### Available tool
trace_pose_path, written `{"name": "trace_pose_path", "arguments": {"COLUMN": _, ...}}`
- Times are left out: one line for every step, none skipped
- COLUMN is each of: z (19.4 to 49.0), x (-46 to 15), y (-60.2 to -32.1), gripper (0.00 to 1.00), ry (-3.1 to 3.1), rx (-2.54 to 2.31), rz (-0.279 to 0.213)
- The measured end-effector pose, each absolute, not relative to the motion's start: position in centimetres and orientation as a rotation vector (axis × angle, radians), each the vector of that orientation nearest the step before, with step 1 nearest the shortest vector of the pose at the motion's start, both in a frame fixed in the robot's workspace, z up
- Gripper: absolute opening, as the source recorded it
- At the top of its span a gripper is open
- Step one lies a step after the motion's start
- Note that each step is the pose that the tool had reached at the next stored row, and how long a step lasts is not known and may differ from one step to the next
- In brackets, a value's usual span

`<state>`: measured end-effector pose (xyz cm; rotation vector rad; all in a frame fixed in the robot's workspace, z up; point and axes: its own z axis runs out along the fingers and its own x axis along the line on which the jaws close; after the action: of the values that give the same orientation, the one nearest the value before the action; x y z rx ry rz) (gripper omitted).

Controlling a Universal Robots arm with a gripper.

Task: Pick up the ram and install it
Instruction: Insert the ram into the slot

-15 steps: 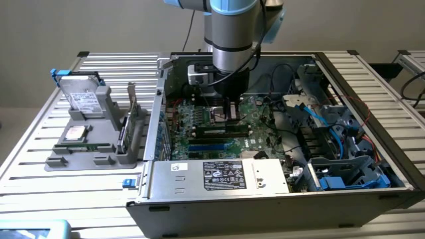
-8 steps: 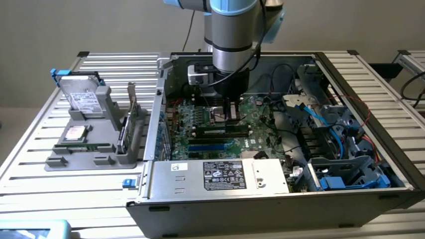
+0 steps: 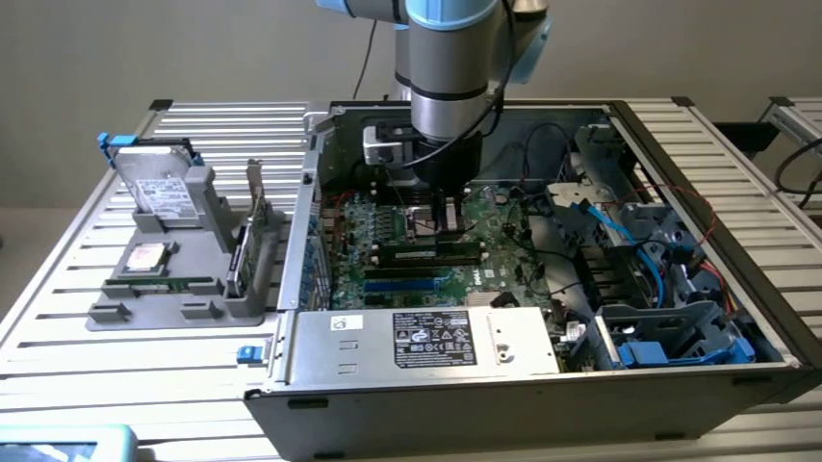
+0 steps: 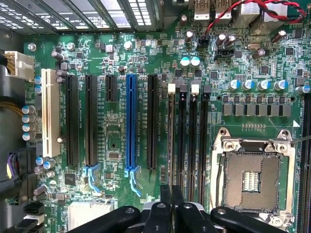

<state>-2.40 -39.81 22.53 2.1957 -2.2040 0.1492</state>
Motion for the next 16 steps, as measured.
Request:
{"name": "trace_pose_path", "arguments": {"z": 22.5, "x": -2.4, "y": -39.8, "gripper": 0.13, "ry": -2.204, "rx": 2.196, "rz": 0.149}}
{"name": "trace_pose_path", "arguments": {"z": 22.5, "x": -2.4, "y": -39.8, "gripper": 0.13, "ry": -2.204, "rx": 2.196, "rz": 0.149}}
{"name": "trace_pose_path", "arguments": {"z": 22.5, "x": -2.4, "y": -39.8, "gripper": 0.14, "ry": -2.204, "rx": 2.195, "rz": 0.149}}
{"name": "trace_pose_path", "arguments": {"z": 22.5, "x": -2.4, "y": -39.8, "gripper": 0.14, "ry": -2.204, "rx": 2.195, "rz": 0.148}}
{"name": "trace_pose_path", "arguments": {"z": 22.5, "x": -2.4, "y": -39.8, "gripper": 0.14, "ry": -2.204, "rx": 2.196, "rz": 0.149}}
{"name": "trace_pose_path", "arguments": {"z": 22.5, "x": -2.4, "y": -39.8, "gripper": 0.20, "ry": -2.204, "rx": 2.196, "rz": 0.149}}
{"name": "trace_pose_path", "arguments": {"z": 22.6, "x": -2.4, "y": -39.8, "gripper": 0.20, "ry": -2.204, "rx": 2.196, "rz": 0.149}}
{"name": "trace_pose_path", "arguments": {"z": 22.6, "x": -2.4, "y": -39.8, "gripper": 0.20, "ry": -2.204, "rx": 2.196, "rz": 0.149}}
{"name": "trace_pose_path", "arguments": {"z": 22.8, "x": -2.4, "y": -39.8, "gripper": 0.20, "ry": -2.204, "rx": 2.196, "rz": 0.149}}
{"name": "trace_pose_path", "arguments": {"z": 23.0, "x": -2.4, "y": -39.8, "gripper": 0.20, "ry": -2.203, "rx": 2.196, "rz": 0.149}}
{"name": "trace_pose_path", "arguments": {"z": 23.2, "x": -2.3, "y": -39.8, "gripper": 0.20, "ry": -2.204, "rx": 2.196, "rz": 0.149}}
{"name": "trace_pose_path", "arguments": {"z": 23.5, "x": -2.3, "y": -39.8, "gripper": 0.20, "ry": -2.204, "rx": 2.196, "rz": 0.149}}
{"name": "trace_pose_path", "arguments": {"z": 23.7, "x": -2.2, "y": -39.8, "gripper": 0.20, "ry": -2.204, "rx": 2.196, "rz": 0.149}}
{"name": "trace_pose_path", "arguments": {"z": 24.0, "x": -2.1, "y": -39.8, "gripper": 0.20, "ry": -2.204, "rx": 2.196, "rz": 0.149}}
{"name": "trace_pose_path", "arguments": {"z": 24.1, "x": -2.0, "y": -39.8, "gripper": 0.20, "ry": -2.204, "rx": 2.196, "rz": 0.149}}
{"name": "trace_pose_path", "arguments": {"z": 24.3, "x": -1.9, "y": -39.8, "gripper": 0.20, "ry": -2.203, "rx": 2.195, "rz": 0.148}}
